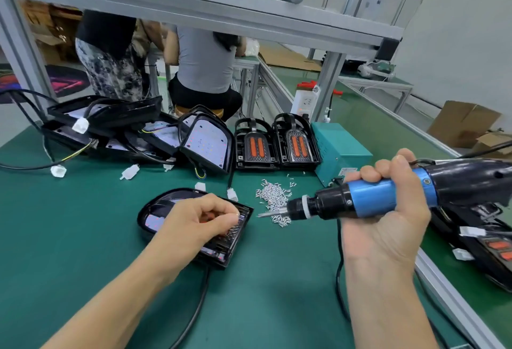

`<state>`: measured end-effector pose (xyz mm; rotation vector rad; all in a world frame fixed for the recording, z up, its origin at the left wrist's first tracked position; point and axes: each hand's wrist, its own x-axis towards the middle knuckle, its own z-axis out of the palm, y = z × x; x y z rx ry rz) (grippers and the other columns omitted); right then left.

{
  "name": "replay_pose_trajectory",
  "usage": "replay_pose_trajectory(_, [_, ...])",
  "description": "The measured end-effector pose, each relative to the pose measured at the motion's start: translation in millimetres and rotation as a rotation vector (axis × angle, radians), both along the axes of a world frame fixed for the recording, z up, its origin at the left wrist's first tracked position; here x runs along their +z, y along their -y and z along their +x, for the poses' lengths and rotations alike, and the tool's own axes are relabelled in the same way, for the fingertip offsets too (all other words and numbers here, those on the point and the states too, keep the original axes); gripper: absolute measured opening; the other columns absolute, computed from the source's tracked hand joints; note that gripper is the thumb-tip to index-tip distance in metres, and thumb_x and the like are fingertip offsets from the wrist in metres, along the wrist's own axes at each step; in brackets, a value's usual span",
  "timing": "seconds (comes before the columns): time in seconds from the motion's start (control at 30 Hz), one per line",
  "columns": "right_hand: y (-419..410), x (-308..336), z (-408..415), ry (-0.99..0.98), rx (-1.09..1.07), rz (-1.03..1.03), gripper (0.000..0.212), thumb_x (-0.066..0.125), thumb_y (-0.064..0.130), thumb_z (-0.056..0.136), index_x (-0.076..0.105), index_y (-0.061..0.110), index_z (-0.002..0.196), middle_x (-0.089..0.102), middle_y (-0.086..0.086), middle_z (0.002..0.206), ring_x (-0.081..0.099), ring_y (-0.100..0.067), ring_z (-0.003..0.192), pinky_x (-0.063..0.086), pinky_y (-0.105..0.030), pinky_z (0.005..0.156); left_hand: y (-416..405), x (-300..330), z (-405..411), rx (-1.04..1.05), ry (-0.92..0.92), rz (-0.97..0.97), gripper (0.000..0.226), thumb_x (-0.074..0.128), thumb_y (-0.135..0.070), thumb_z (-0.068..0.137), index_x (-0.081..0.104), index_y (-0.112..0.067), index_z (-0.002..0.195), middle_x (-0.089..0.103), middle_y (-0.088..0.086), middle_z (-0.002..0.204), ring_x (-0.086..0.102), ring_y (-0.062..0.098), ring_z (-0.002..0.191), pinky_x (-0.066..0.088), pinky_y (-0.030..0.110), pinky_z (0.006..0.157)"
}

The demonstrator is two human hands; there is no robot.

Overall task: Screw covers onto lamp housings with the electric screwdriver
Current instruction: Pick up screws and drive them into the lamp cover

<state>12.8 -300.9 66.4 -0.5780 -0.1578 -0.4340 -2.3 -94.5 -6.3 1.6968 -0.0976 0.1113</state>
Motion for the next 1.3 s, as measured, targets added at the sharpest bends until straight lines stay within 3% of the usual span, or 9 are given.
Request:
replay_pose_trajectory(0.1, [-10, 0, -6, -0.003, 0.043, 0.009, 0.017, 0.063, 0.012, 0.075, 0.059, 0.023, 0.087, 0.051, 0.009, 0.062, 0.050, -0.006, 0.053, 0.047, -0.019, 0.063, -1, 1, -15, 0.001, 0.010, -0.064, 0.016, 0.069, -0.007, 0.081, 0.072, -0.020, 0.073, 0.067, -0.005, 0.071, 0.058, 0.005, 0.068, 0.044, 0.009, 0.068])
replay_pose_trajectory(0.3, [-35, 5, -14, 0.001, 0.115, -0.022, 0.017, 0.062, 0.012, 0.073, 0.058, 0.023, 0.085, 0.050, 0.010, 0.061, 0.050, -0.005, 0.053, 0.047, -0.020, 0.061, -13, 6, -31, 0.060, 0.055, -0.014, 0.017, 0.071, -0.010, 0.080, 0.071, -0.023, 0.069, 0.060, -0.014, 0.063, 0.049, -0.004, 0.058, 0.036, 0.003, 0.059])
replay_pose_trajectory(0.5, [-46, 7, -19, 0.034, 0.154, -0.066, 0.016, 0.061, 0.013, 0.075, 0.057, 0.023, 0.087, 0.051, 0.009, 0.062, 0.051, -0.005, 0.054, 0.048, -0.021, 0.061, -21, 3, -38, 0.070, 0.087, 0.016, 0.014, 0.073, -0.018, 0.078, 0.070, -0.027, 0.068, 0.057, -0.012, 0.067, 0.047, -0.001, 0.061, 0.034, 0.005, 0.060])
replay_pose_trajectory(0.63, [-49, 7, -21, 0.046, 0.165, -0.081, 0.016, 0.061, 0.013, 0.077, 0.057, 0.023, 0.088, 0.051, 0.009, 0.063, 0.052, -0.005, 0.054, 0.048, -0.021, 0.061, -23, 1, -40, 0.064, 0.104, -0.020, 0.011, 0.069, -0.039, 0.067, 0.071, -0.028, 0.068, 0.056, -0.013, 0.068, 0.048, 0.001, 0.065, 0.035, 0.007, 0.064])
replay_pose_trajectory(0.9, [-54, 6, -20, 0.054, 0.168, -0.115, 0.016, 0.060, 0.013, 0.076, 0.056, 0.022, 0.089, 0.051, 0.010, 0.062, 0.052, -0.005, 0.054, 0.048, -0.021, 0.061, -26, -1, -41, 0.069, 0.105, -0.054, 0.007, 0.070, -0.034, 0.070, 0.072, -0.028, 0.069, 0.056, -0.011, 0.070, 0.047, 0.003, 0.068, 0.036, 0.010, 0.066])
replay_pose_trajectory(1.03, [-55, 4, -17, 0.054, 0.173, -0.132, 0.017, 0.060, 0.012, 0.076, 0.056, 0.022, 0.089, 0.050, 0.009, 0.062, 0.051, -0.005, 0.054, 0.048, -0.021, 0.060, -30, -4, -38, 0.077, 0.144, 0.066, 0.018, 0.071, -0.016, 0.080, 0.070, -0.030, 0.069, 0.058, -0.009, 0.073, 0.050, 0.000, 0.068, 0.036, 0.009, 0.069])
replay_pose_trajectory(1.17, [-56, -4, -14, 0.038, 0.166, -0.191, 0.019, 0.060, 0.010, 0.076, 0.056, 0.021, 0.092, 0.049, 0.007, 0.063, 0.050, -0.007, 0.055, 0.047, -0.022, 0.061, -33, -10, -34, 0.063, 0.153, 0.169, 0.024, 0.066, -0.015, 0.086, 0.065, -0.034, 0.071, 0.061, -0.011, 0.079, 0.051, -0.001, 0.071, 0.036, 0.008, 0.071])
replay_pose_trajectory(1.3, [-59, -13, -12, 0.030, 0.152, -0.283, 0.019, 0.061, 0.007, 0.078, 0.057, 0.019, 0.092, 0.049, 0.006, 0.064, 0.051, -0.009, 0.054, 0.047, -0.023, 0.059, -36, -27, -31, 0.155, 0.130, 0.385, 0.023, 0.057, -0.020, 0.092, 0.056, -0.035, 0.075, 0.058, -0.014, 0.079, 0.046, 0.005, 0.086, 0.034, 0.024, 0.085])
